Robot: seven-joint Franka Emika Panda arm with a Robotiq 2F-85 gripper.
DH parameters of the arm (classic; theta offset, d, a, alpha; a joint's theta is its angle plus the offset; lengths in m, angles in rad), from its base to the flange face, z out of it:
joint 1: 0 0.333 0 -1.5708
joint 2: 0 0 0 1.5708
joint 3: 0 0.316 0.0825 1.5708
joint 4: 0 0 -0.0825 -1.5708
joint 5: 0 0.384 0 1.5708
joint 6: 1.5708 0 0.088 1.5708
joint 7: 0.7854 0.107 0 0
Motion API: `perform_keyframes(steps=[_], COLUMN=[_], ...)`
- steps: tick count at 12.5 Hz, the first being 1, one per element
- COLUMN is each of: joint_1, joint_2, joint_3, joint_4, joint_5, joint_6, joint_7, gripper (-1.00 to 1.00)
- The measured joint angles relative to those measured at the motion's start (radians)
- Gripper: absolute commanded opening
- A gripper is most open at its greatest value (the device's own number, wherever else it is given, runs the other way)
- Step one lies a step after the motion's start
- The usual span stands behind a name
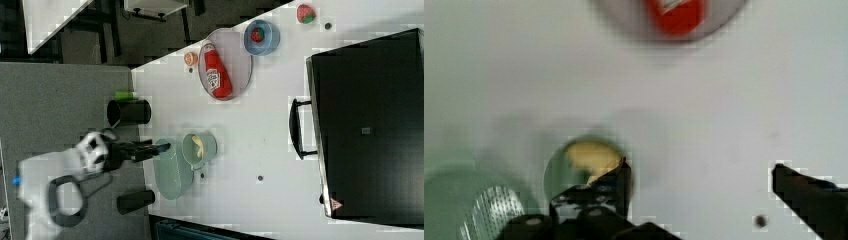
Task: Pick Banana and place it in mug.
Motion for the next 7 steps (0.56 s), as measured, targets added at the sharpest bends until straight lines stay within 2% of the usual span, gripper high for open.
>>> perform_keyframes(steps=[2,5,6,7], joint_1=[-0.007,-0.028,-0.042,-0.062], joint_2=[-0.060,-0.069,-0.066,-0.053], joint_3=[-0.116,-0.252,-0.282,-0.292], joint_4=[0.117,0.288,0.329,0.375], joint_5=[0.005,0.011,-0.010,-0.078], joint_6=[-0.153,-0.379,-0.425,-0.440], joint_7=[0.000,0.000,0.000,0.000], gripper=[1.00,1.00,1.00,1.00])
